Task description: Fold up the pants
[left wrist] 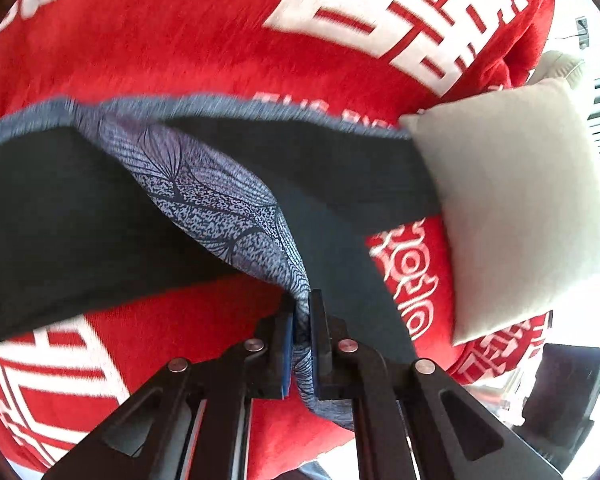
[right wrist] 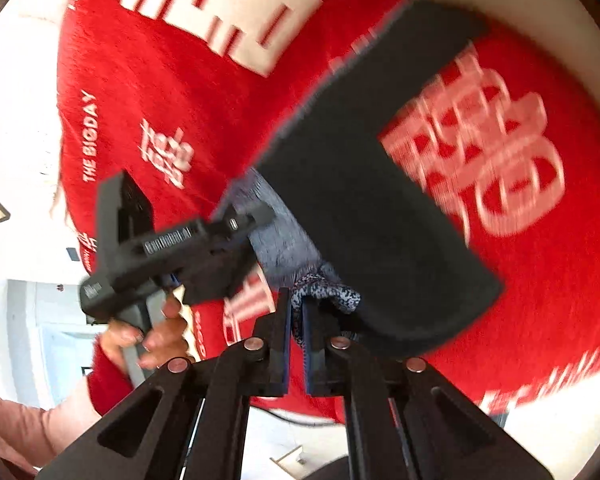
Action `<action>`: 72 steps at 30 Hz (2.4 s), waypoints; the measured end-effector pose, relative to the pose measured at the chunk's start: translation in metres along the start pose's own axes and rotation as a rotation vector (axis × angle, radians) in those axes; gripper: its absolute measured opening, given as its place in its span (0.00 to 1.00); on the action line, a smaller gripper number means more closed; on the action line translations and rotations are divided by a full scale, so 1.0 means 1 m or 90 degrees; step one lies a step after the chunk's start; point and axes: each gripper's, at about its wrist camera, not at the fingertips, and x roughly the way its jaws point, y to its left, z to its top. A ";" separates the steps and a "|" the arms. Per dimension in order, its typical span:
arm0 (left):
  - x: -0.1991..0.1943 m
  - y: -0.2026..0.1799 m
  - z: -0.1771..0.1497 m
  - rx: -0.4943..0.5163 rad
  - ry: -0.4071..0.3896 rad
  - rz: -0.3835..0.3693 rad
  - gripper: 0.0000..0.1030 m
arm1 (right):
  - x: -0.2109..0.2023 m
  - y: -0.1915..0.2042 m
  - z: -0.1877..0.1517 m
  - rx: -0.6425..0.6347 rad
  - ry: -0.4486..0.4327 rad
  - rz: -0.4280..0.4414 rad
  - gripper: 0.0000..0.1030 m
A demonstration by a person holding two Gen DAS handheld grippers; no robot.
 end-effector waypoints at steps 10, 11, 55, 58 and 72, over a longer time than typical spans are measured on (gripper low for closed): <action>0.010 -0.034 0.085 -0.008 -0.041 0.010 0.08 | -0.022 0.026 0.150 -0.111 -0.025 -0.064 0.05; 0.014 -0.035 0.092 -0.010 -0.043 0.012 0.08 | -0.021 0.026 0.166 -0.119 -0.022 -0.074 0.05; 0.104 -0.014 0.102 0.022 -0.054 0.325 0.69 | 0.065 -0.011 0.253 -0.245 0.025 -0.447 0.26; 0.107 -0.007 0.108 0.017 -0.072 0.324 0.73 | 0.089 -0.037 0.264 -0.218 0.040 -0.489 0.22; 0.060 0.046 0.118 -0.045 -0.094 0.352 0.73 | 0.090 -0.025 0.277 -0.217 0.022 -0.462 0.42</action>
